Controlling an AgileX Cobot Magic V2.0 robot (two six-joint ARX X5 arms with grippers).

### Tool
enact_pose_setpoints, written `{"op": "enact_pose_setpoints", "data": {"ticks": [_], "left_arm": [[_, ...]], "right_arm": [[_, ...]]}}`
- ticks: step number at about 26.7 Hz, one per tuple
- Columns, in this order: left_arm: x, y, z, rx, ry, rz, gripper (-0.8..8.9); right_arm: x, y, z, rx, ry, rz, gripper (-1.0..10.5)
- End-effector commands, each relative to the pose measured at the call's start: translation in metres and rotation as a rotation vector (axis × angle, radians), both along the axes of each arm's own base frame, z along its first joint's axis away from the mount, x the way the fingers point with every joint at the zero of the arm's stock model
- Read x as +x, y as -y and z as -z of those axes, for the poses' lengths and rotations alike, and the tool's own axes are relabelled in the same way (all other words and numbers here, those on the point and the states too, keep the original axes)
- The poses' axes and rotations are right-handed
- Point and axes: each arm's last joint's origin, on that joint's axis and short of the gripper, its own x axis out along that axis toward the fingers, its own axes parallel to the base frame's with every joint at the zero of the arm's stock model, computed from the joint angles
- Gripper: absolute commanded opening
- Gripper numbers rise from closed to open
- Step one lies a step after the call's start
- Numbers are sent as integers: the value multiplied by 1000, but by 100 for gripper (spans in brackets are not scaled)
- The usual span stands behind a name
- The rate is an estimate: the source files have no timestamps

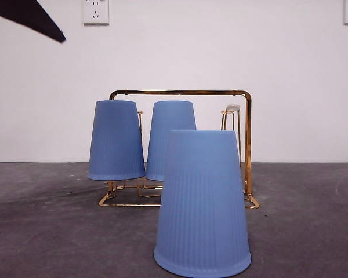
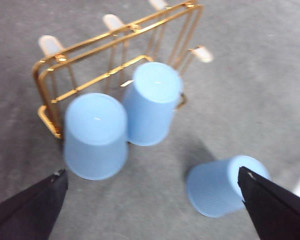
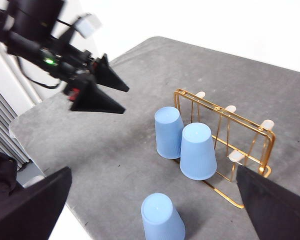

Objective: The left arm pick up the left cup on cup holder and place it on desk, then the right arm insert the right cup into the first cup, and then the left arm insert the mid cup into the first cup

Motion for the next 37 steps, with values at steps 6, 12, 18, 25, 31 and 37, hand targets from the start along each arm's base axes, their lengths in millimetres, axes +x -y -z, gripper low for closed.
{"op": "enact_pose_setpoints", "data": {"ticks": [6, 12, 18, 25, 31, 37], "left_arm": [[36, 19, 23, 39, -20, 25, 563], [62, 30, 45, 80, -24, -6, 563], [76, 37, 57, 82, -11, 3, 562], [89, 43, 75, 97, -41, 6, 559], [93, 45, 82, 106, -61, 7, 425], [93, 45, 82, 104, -64, 3, 323]], "right_arm": [[-6, 11, -4, 6, 3, 11, 525], [-6, 11, -3, -2, -2, 18, 525], [-6, 11, -3, -5, -4, 19, 525], [-6, 11, -3, -5, -3, 20, 525], [-6, 12, -3, -7, 1, 34, 525], [-5, 12, -3, -9, 5, 48, 525]]}}
